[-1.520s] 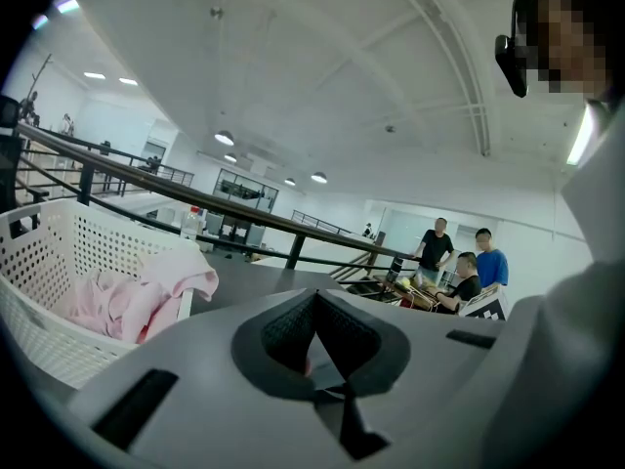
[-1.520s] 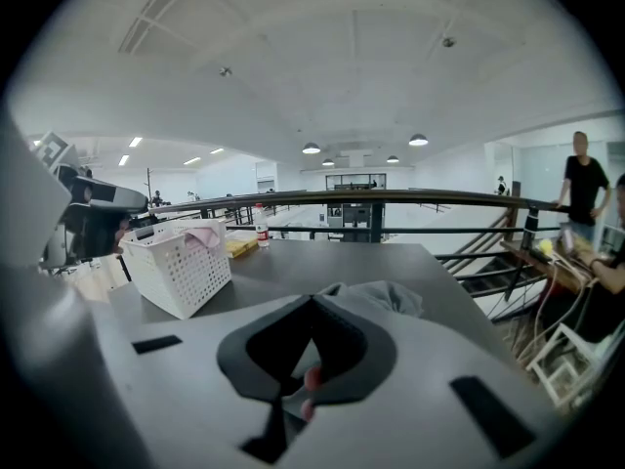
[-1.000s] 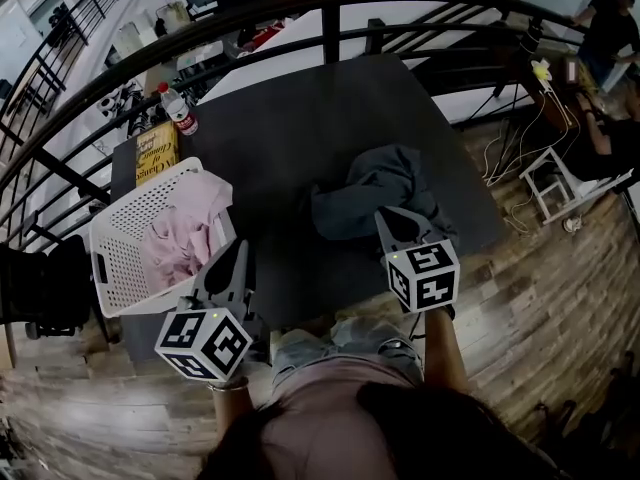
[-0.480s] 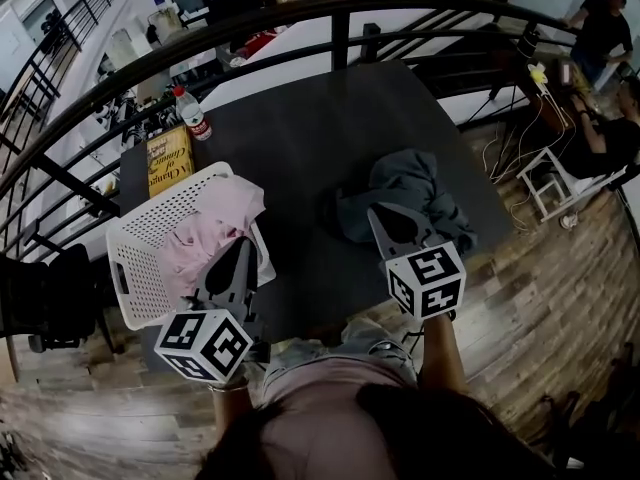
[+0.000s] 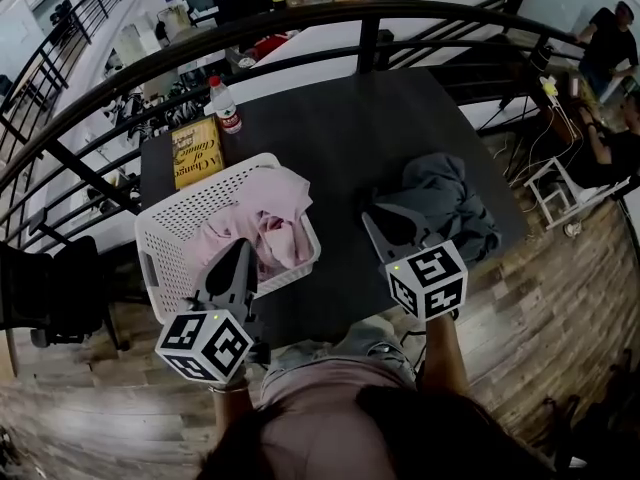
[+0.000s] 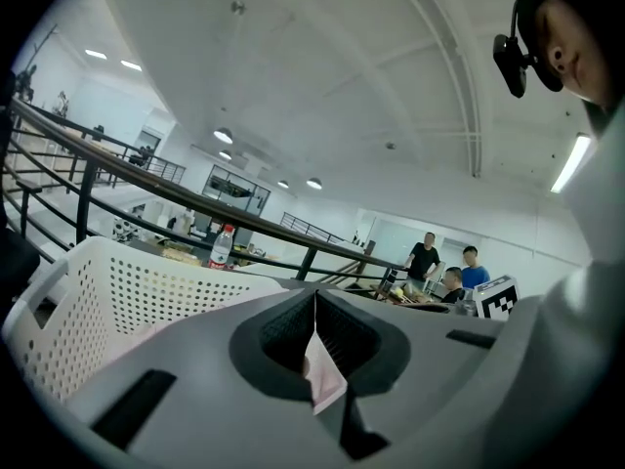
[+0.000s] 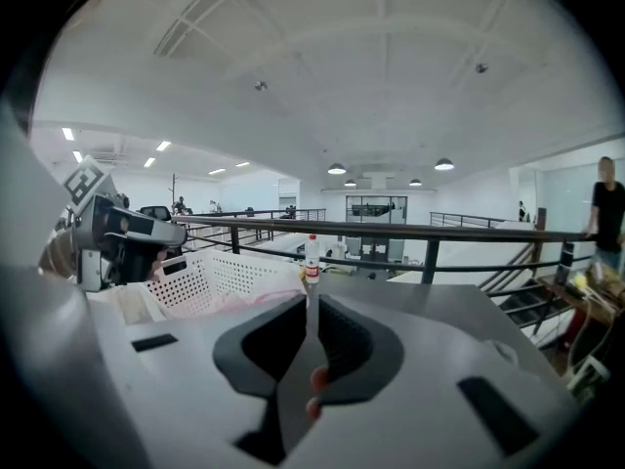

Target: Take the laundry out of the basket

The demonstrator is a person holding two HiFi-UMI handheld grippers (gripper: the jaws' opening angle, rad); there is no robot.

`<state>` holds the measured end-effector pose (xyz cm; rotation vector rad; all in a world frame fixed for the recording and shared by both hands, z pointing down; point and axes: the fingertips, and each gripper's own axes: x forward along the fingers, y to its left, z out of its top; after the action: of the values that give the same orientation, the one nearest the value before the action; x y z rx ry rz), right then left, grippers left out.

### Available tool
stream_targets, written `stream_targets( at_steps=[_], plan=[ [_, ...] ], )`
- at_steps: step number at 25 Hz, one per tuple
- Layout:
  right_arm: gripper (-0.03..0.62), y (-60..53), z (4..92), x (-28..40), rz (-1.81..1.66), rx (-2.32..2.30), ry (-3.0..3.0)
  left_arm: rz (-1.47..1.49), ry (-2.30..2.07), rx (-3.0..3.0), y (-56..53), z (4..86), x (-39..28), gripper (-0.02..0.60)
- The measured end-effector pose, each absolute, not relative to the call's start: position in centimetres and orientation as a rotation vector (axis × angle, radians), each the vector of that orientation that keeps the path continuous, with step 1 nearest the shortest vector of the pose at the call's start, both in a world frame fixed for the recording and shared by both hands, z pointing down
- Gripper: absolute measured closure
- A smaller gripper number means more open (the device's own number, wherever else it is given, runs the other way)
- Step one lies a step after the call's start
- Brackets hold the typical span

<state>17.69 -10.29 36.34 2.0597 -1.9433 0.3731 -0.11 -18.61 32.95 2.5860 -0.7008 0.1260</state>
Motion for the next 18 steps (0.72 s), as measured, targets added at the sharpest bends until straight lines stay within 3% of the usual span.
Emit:
stream_targets(
  at_steps=[3, 18],
  plan=[
    [0.513, -11.3, 36.4, 15.1, 0.361, 2.004, -1.963, 0.118, -0.717, 2.578, -19.7, 33.1, -2.7, 0.583],
    [0.424, -17.5, 35.5, 4.8, 0.275, 1.729, -2.039, 0.065, -0.860, 2.507, -23.1, 33.2, -14.5, 0.583]
  ],
)
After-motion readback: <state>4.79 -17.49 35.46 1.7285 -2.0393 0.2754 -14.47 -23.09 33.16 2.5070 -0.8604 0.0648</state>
